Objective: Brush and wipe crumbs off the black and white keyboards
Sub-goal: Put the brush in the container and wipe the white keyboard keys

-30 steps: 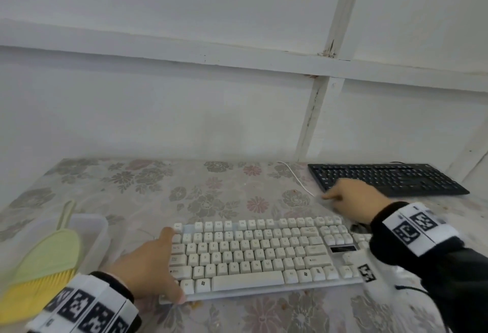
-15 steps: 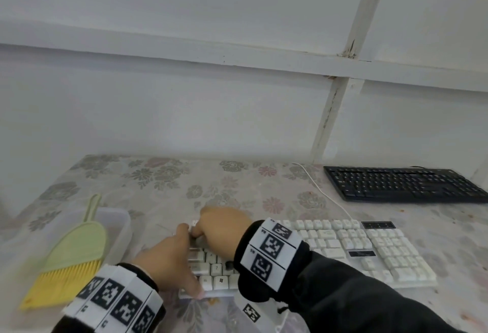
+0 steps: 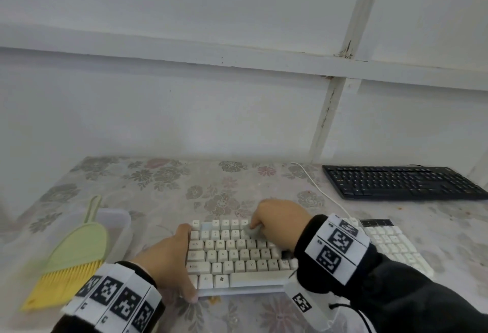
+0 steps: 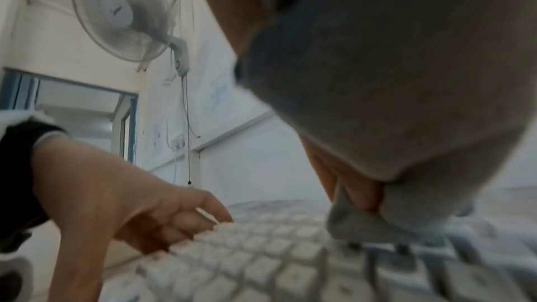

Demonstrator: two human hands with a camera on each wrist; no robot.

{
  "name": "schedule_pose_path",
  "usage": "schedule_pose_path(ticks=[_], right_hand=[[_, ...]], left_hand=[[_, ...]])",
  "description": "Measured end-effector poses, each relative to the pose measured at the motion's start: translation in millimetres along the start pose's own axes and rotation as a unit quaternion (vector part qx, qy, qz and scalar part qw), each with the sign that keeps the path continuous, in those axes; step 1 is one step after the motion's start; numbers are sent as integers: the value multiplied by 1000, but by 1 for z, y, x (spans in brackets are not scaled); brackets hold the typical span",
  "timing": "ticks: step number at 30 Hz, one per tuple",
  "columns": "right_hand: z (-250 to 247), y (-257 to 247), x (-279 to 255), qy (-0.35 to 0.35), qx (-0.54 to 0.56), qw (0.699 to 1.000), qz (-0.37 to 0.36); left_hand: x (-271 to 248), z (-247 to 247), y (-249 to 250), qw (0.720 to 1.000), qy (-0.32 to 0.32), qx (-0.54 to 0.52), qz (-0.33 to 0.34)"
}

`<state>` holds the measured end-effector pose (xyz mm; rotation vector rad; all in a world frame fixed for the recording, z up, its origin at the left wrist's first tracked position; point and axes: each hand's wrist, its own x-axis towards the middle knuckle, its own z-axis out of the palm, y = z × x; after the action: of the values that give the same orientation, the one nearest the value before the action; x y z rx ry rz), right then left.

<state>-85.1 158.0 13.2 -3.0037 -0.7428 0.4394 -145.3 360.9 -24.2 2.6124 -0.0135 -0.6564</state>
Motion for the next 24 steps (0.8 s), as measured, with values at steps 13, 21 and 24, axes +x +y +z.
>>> schedule_pose_path(ticks=[13, 21, 24], right_hand=[[13, -62, 22, 18, -14, 996, -86], [6, 10, -5, -16, -17, 998, 52], [2, -10, 1, 8, 21, 1000, 16]], left_hand=[[5, -3, -12, 1000, -6, -26, 11], [3, -2, -8, 1000, -7, -8, 7], [3, -2, -8, 1000, -11, -10, 8]])
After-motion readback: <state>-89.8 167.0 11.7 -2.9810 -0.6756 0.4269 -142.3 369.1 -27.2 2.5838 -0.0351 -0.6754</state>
